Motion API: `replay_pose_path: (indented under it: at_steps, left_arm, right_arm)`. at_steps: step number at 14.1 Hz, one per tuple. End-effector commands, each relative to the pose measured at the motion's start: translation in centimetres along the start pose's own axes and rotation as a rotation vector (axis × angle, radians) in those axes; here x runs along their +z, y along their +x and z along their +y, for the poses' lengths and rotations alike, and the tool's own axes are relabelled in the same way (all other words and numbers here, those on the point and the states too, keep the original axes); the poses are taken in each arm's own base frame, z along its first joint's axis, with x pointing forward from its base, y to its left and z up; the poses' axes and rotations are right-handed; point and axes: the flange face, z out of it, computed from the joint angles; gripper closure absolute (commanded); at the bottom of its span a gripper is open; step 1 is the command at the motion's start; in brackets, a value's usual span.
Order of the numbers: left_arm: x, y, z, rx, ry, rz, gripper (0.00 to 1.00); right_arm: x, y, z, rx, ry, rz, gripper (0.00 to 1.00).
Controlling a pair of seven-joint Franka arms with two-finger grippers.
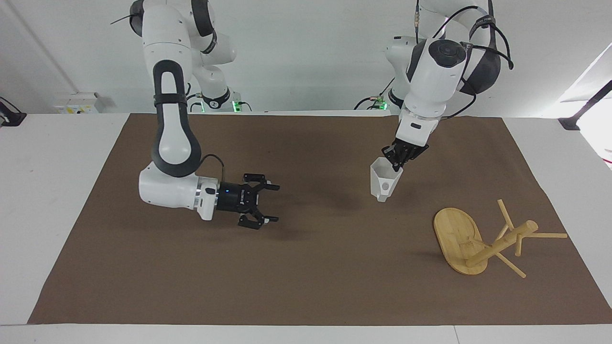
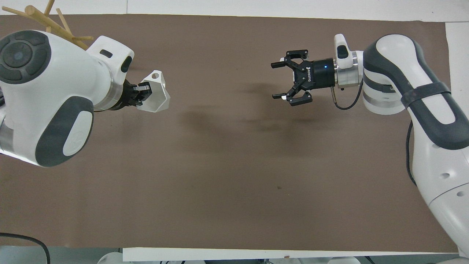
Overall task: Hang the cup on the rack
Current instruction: 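Open the right gripper and withdraw it while the left gripper holds the mug, then hang the mug handle on a rack peg with the left gripper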
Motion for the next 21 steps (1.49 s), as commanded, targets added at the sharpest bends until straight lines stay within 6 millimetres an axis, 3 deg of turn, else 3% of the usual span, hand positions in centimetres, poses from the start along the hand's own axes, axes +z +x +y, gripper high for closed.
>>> replay_pose_path:
  at_steps: [1, 2, 5, 8, 10, 13, 15, 17, 18, 21]
  left_arm:
    - [-0.5, 2.0, -3.1, -0.073, -0.072, 0.108, 1.0]
    - [0.1, 2.7, -5.0, -0.105, -0.096, 0.149, 1.0]
    - [2.0, 0.6, -7.6, -0.113, -0.174, 0.267, 1.0]
    - [4.2, -0.9, -9.9, -0.123, -0.24, 0.372, 1.0]
    - [4.7, -1.4, -10.4, -0.101, -0.25, 0.389, 1.0]
    - [6.4, -2.8, -10.9, -0.12, -0.365, 0.55, 1.0]
    - [7.2, -2.5, -11.1, -0.13, -0.396, 0.603, 1.0]
    - [8.7, -1.7, -11.2, -0.143, -0.404, 0.623, 1.0]
    - [9.1, -1.0, -11.7, -0.162, -0.398, 0.621, 1.0]
    - [10.5, 0.2, -12.8, -0.255, -0.399, 0.594, 1.0]
  right_arm:
    - [-5.0, 2.6, -1.3, 0.024, 0.002, -0.198, 0.0]
    - [-7.0, 4.5, -2.3, 0.034, -0.005, -0.336, 0.0]
    - [-12.1, 7.2, -5.4, 0.097, -0.023, -0.728, 0.0]
    - [-17.0, 9.7, -7.4, 0.218, -0.104, -0.871, 0.0]
    - [-19.4, 13.5, -8.1, 0.303, -0.177, -1.011, 0.0]
    - [-20.3, 16.4, -9.5, 0.677, -0.363, -1.002, 0.0]
    - [-19.1, 18.1, -10.5, 0.778, -0.434, -1.013, 0.0]
    - [-21.6, 18.9, -12.8, 0.932, -0.511, -1.011, 0.0]
    - [-22.8, 20.8, -14.9, 0.974, -0.587, -0.986, 0.0]
    - [-23.7, 21.4, -17.2, 1.079, -0.68, -1.052, 0.0]
